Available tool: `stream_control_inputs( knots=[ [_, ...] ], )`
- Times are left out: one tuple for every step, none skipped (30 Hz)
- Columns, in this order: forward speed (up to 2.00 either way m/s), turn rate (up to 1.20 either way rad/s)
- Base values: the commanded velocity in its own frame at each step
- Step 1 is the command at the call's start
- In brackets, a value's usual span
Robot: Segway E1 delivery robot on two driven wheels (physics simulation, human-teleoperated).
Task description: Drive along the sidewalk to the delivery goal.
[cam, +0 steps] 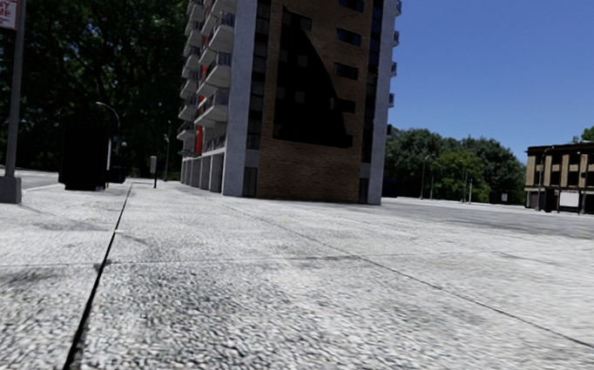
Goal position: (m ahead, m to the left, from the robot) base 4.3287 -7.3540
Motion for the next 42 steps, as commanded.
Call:
stream_control_inputs(
  knots=[
    [1.31, -0.54],
    [1.32, -0.54],
    [1.32, -0.54],
    [1.32, -0.54],
    [1.32, -0.61],
    [1.32, -0.64],
    [1.32, -0.65],
    [1.32, -0.65],
    [1.33, -0.65],
    [1.34, -0.65],
    [1.35, -0.65],
    [1.35, -0.65],
    [1.36, -0.65],
    [1.36, -0.65],
    [1.37, -0.65],
    [1.37, -0.65],
    [1.37, -0.65],
    [1.37, -0.65],
    [1.37, -0.65],
    [1.37, -0.65],
    [1.37, -0.65],
    [1.37, -0.65],
    [1.37, -0.65],
    [1.37, -0.65],
    [1.38, -0.65],
    [1.38, -0.65],
    [1.38, -0.65],
    [1.39, -0.65],
    [1.39, -0.65],
    [1.40, -0.65],
    [1.41, -0.65],
    [1.41, -0.65],
    [1.42, -0.65],
    [1.44, -0.65],
    [1.45, -0.65],
    [1.45, -0.65],
    [1.46, -0.65],
    [1.47, -0.65],
    [1.48, -0.65],
    [1.48, -0.65],
    [1.48, -0.65],
    [1.49, -0.65]
  ],
)
